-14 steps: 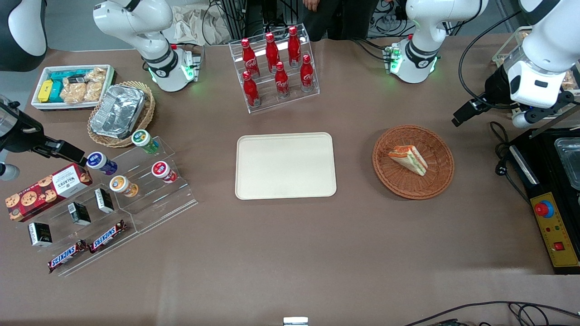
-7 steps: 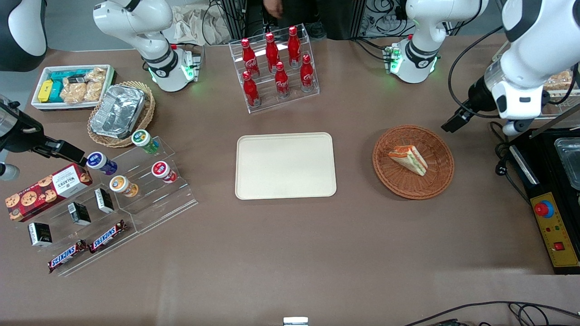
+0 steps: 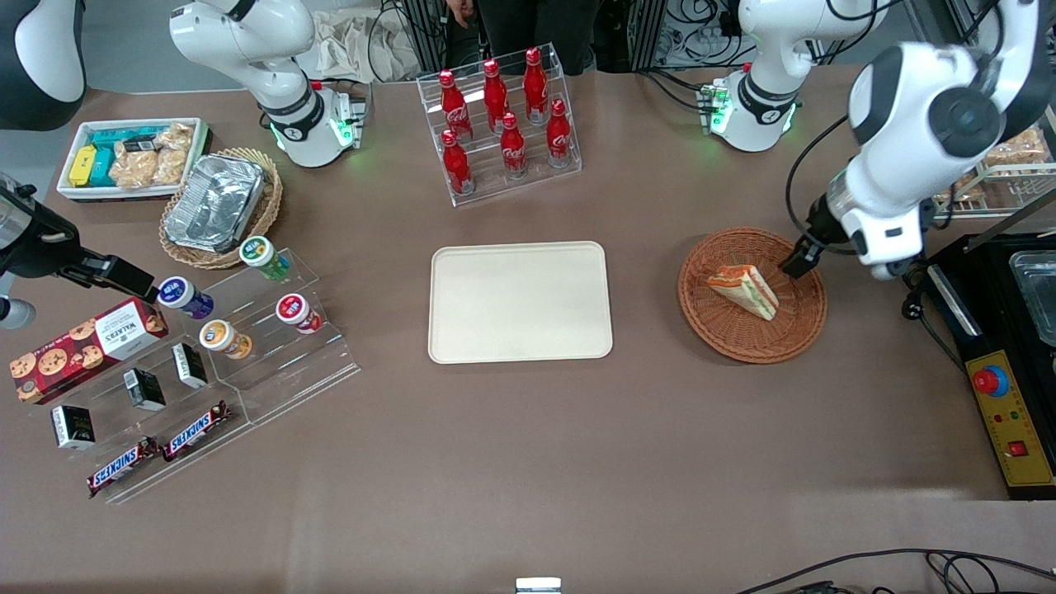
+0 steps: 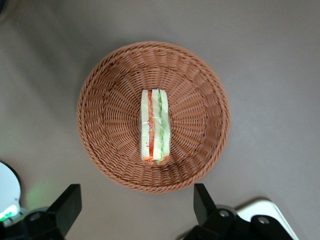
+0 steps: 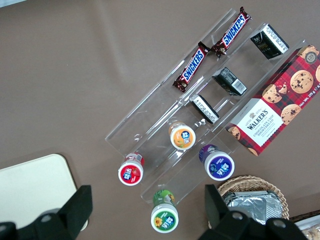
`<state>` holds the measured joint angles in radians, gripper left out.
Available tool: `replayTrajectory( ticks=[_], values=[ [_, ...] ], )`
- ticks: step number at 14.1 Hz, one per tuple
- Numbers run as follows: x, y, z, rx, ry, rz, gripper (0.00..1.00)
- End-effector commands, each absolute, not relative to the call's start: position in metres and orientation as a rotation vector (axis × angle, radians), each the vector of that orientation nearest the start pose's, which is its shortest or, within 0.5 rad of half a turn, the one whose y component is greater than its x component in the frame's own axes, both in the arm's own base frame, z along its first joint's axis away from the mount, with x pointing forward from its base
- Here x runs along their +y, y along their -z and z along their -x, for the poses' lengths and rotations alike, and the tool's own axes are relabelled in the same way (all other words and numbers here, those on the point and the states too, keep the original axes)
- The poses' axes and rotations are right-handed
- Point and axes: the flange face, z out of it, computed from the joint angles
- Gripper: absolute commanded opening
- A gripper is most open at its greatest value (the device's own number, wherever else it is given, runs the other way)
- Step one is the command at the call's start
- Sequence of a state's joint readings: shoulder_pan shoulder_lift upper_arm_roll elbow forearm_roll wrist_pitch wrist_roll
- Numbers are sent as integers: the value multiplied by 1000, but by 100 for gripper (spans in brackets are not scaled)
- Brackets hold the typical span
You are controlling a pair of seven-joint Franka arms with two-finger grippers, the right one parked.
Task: Place sandwich from basket to tray
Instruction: 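Lower the open left gripper around the sandwich in the basket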
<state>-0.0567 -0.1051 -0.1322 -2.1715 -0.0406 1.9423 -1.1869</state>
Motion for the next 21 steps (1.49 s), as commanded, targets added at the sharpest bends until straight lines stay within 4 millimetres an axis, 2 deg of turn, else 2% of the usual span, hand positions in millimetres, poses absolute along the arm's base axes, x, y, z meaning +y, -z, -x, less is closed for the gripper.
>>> replayTrajectory(
  ticks=[1,5,6,9,15,18,21],
  values=[
    [-107,-392,-497,-1571,-149,2633,100],
    [-111,-346,-495,-1592,-92,2681,99],
    [-121,-339,-495,-1577,-86,2698,100],
    [-124,-318,-497,-1564,-108,2695,99],
    [-117,-272,-473,-1570,-59,2718,99],
    [-115,-256,-467,-1567,-77,2709,99],
    [-116,-257,-470,-1567,-64,2719,99]
  ],
)
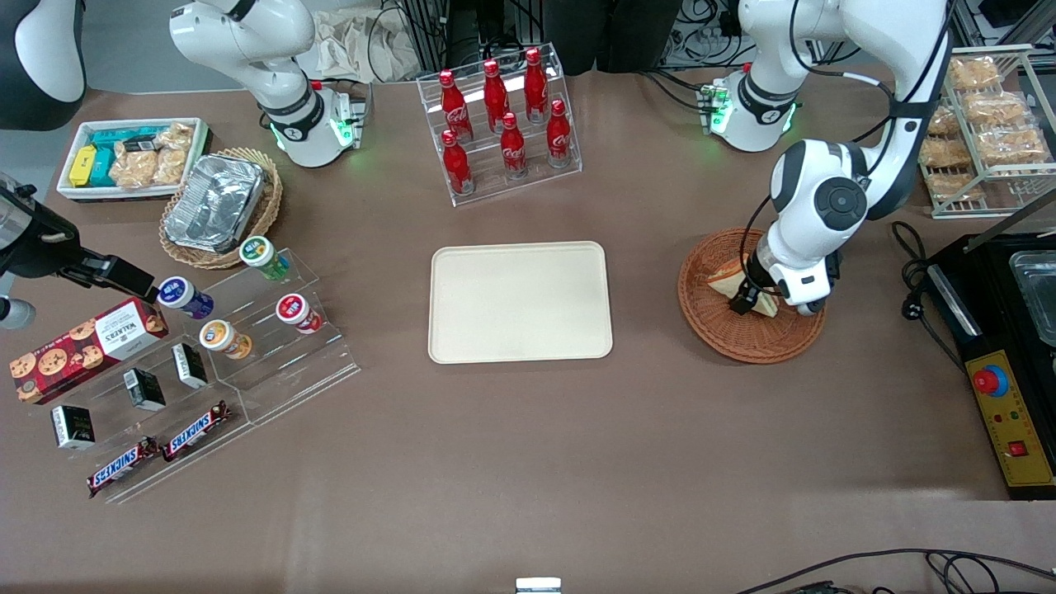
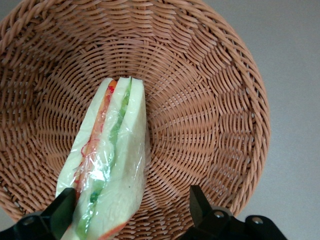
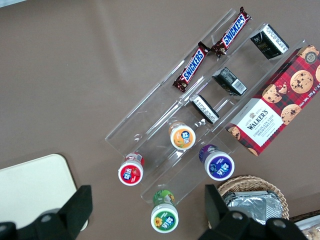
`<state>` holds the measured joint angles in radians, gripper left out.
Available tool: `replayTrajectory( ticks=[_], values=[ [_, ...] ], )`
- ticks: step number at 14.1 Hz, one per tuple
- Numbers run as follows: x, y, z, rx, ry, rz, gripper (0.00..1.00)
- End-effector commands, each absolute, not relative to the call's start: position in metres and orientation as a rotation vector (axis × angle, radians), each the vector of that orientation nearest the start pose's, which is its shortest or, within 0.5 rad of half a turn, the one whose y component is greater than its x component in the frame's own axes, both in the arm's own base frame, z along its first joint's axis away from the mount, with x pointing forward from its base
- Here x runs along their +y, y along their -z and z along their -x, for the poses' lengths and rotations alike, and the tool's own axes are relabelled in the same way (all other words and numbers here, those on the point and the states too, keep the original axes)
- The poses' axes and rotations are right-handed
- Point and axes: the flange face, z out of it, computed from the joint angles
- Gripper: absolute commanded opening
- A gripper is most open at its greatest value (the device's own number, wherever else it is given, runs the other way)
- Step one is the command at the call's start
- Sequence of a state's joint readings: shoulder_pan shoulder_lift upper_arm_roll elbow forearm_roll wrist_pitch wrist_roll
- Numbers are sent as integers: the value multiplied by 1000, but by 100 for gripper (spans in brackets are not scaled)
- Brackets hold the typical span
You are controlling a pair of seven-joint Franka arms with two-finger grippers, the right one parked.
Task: Place sandwich from basket to tray
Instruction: 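Lower the open left gripper around the sandwich in the basket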
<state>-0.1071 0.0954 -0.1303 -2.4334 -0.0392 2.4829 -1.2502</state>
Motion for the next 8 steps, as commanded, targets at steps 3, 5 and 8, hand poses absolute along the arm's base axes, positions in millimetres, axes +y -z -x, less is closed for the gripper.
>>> replayTrajectory(
  ticks=[3,5,8],
  values=[
    [-117,-263,-474,-1566,-46,2732,99],
    [-120,-278,-485,-1572,-25,2743,99],
    [-129,-309,-502,-1544,-75,2725,99]
  ],
)
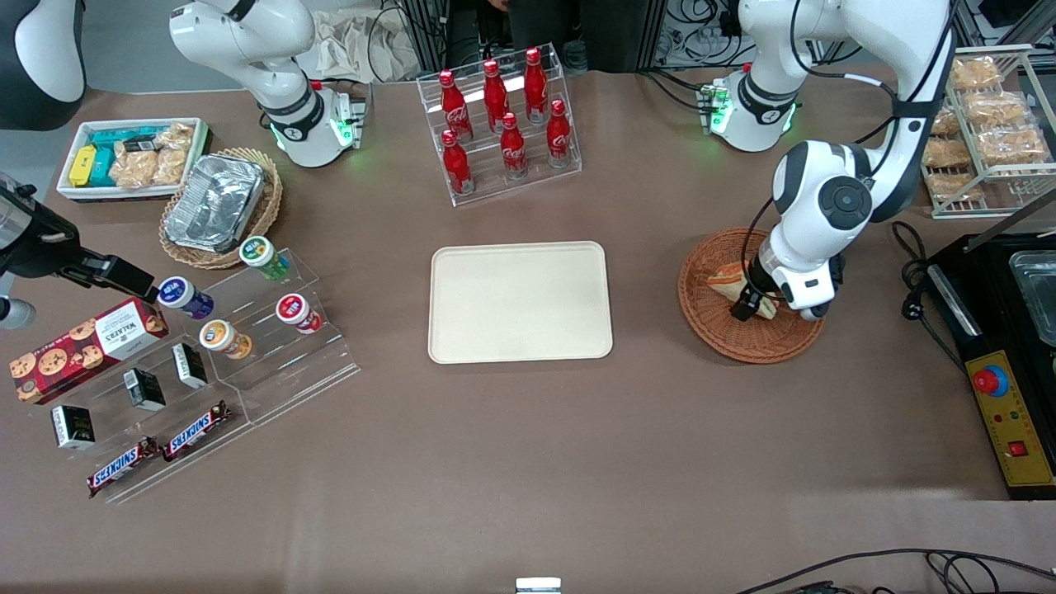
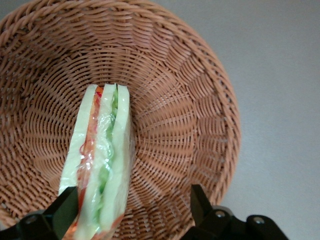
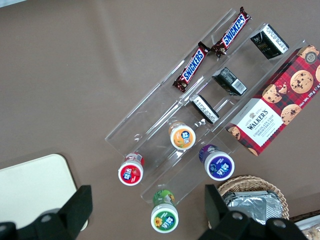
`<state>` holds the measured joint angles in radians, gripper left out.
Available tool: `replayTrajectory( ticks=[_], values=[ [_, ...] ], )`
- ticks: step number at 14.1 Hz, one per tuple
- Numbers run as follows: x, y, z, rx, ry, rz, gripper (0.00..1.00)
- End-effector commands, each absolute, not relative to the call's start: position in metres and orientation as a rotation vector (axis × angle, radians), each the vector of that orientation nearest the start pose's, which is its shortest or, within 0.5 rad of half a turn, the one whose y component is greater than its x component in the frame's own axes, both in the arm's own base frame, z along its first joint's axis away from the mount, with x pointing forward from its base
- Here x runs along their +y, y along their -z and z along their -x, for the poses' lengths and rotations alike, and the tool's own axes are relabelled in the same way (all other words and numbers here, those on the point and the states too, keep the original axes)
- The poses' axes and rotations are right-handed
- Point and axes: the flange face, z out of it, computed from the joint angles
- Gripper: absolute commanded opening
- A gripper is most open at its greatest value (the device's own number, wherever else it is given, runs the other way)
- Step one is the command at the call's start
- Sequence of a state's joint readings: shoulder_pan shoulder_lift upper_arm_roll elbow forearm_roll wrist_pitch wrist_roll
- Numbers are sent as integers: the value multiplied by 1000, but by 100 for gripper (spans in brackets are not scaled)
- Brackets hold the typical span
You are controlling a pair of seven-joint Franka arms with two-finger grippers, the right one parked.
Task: Place sandwich from basket to tray
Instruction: 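Lower the open left gripper around the sandwich in the basket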
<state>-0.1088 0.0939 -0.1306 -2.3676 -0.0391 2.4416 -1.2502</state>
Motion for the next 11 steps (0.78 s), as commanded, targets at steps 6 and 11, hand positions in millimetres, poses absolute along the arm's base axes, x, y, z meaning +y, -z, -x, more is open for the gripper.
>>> replayTrajectory(
  ticks=[6,11],
  values=[
    [-136,-404,-506,-1477,-152,2689,99],
    [-134,-458,-480,-1431,-78,2743,99]
  ],
)
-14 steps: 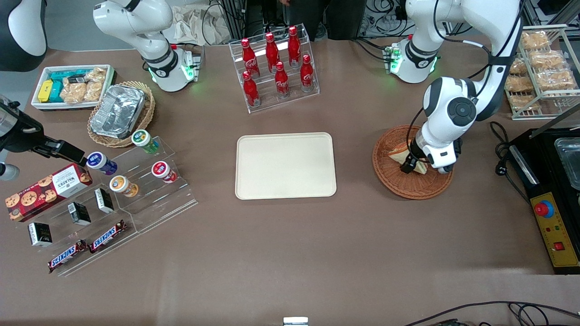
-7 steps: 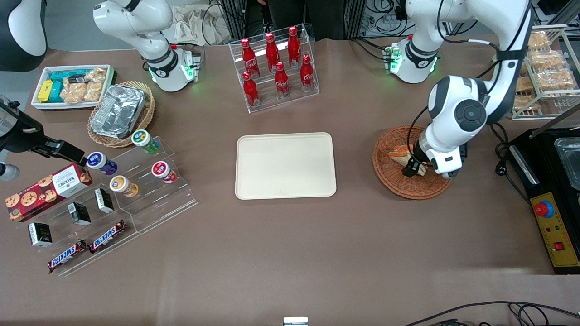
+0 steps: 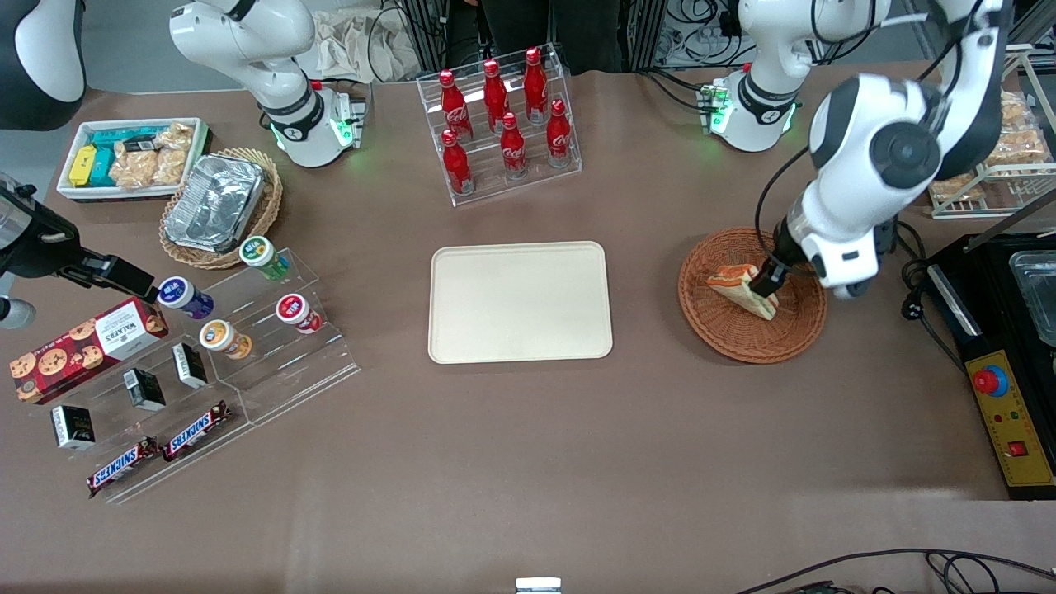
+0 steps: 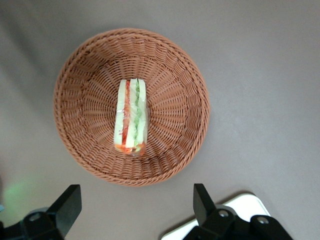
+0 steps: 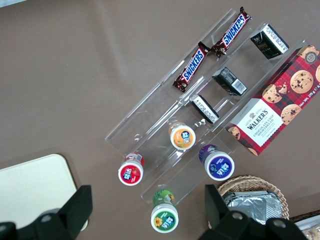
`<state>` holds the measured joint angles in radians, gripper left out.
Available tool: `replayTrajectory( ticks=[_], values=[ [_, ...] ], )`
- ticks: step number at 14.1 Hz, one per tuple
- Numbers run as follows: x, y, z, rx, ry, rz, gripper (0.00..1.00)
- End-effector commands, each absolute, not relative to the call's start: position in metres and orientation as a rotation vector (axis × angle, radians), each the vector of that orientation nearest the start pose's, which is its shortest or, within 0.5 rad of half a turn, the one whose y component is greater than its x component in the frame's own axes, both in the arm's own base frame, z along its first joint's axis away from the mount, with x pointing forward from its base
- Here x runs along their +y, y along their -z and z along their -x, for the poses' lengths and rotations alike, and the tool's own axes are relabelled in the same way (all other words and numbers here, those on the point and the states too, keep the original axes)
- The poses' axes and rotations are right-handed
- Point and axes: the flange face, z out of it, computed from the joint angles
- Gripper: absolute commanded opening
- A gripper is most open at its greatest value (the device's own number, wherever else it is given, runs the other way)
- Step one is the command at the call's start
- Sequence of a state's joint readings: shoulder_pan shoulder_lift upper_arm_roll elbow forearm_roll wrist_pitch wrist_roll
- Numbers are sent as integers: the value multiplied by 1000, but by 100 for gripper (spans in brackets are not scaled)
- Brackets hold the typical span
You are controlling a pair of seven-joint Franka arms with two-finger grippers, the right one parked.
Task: Place sandwich from basket to tray
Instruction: 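Close the left gripper on the sandwich and lift it from the basket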
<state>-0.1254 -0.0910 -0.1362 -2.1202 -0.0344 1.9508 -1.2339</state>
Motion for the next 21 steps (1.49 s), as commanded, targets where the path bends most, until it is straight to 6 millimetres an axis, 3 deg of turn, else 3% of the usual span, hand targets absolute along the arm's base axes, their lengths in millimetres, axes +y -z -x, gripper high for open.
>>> replayTrajectory(
  ticks=[1,3,6,11,21],
  values=[
    [-132,-456,-477,-1433,-77,2741,99],
    [-128,-441,-476,-1444,-72,2739,99],
    [-121,-394,-465,-1471,-15,2762,99],
    [-117,-324,-465,-1494,13,2784,99],
    [-120,-251,-470,-1413,-31,2791,99]
  ],
)
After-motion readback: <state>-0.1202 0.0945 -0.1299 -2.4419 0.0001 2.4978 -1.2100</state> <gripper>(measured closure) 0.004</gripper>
